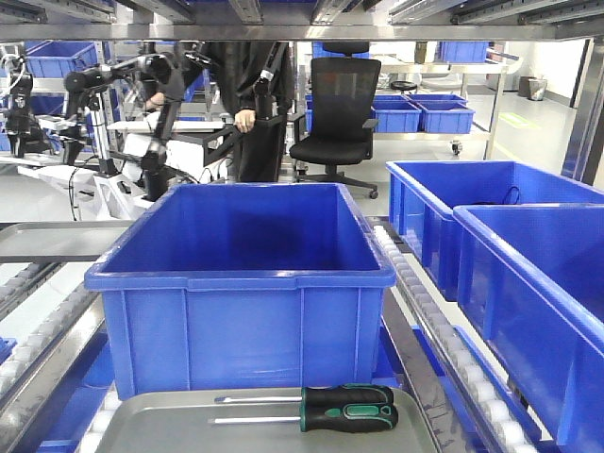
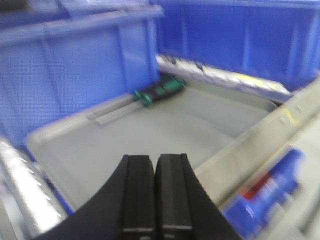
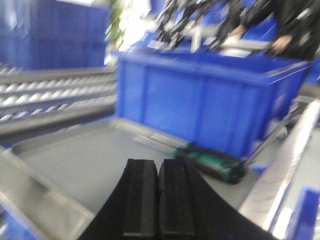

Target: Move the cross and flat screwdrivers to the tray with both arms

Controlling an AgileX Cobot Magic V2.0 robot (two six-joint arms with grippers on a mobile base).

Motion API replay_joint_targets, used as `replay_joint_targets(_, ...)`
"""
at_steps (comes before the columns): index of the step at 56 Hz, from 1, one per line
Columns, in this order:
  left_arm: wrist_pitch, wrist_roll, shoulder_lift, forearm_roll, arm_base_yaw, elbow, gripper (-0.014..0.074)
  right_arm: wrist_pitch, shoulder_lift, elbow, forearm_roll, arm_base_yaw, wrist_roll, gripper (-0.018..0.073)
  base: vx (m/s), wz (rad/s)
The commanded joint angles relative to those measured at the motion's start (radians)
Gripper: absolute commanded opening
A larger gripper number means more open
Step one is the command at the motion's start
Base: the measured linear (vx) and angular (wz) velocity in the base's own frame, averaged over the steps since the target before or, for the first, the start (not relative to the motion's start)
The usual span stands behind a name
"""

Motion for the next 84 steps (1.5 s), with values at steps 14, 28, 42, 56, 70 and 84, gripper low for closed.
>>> replay_joint_targets(14,-0.248,-0.005,-0.031,-0.036,-0.005,0.016,0.0003,-0.110,-0.038,0.018,0.016,-0.001,-0.002,-0.0008,0.00,0.00)
replay_joint_targets(28,-0.248,-0.005,-0.031,-0.036,-0.005,0.016,0.0003,-0.110,-0.038,0.018,0.016,-0.001,-0.002,-0.0008,0.00,0.00)
replay_joint_targets(42,-0.305,-0.003,-0.032,0.199,0.061,0.097,0.0003,-0.110,-0.038,0.018,0.016,-0.001,-0.002,-0.0008,0.00,0.00)
replay_joint_targets(56,-0.713,-0.464,-0.032,0.535,0.238,0.431,0.0003,-0.105,-0.038,0.018,0.016,-0.001,-0.002,-0.0008,0.00,0.01)
replay_joint_targets(70,-0.672,-0.494,-0.032,0.599,0.310,0.420,0.0003,-0.105,-0.038,0.018,0.016,-0.001,-0.002,-0.0008,0.00,0.00)
replay_joint_targets(84,-0.667,-0.494,-0.032,0.599,0.310,0.419,0.0003,-0.102,-0.038,0.018,0.016,-0.001,-0.002,-0.0008,0.00,0.00)
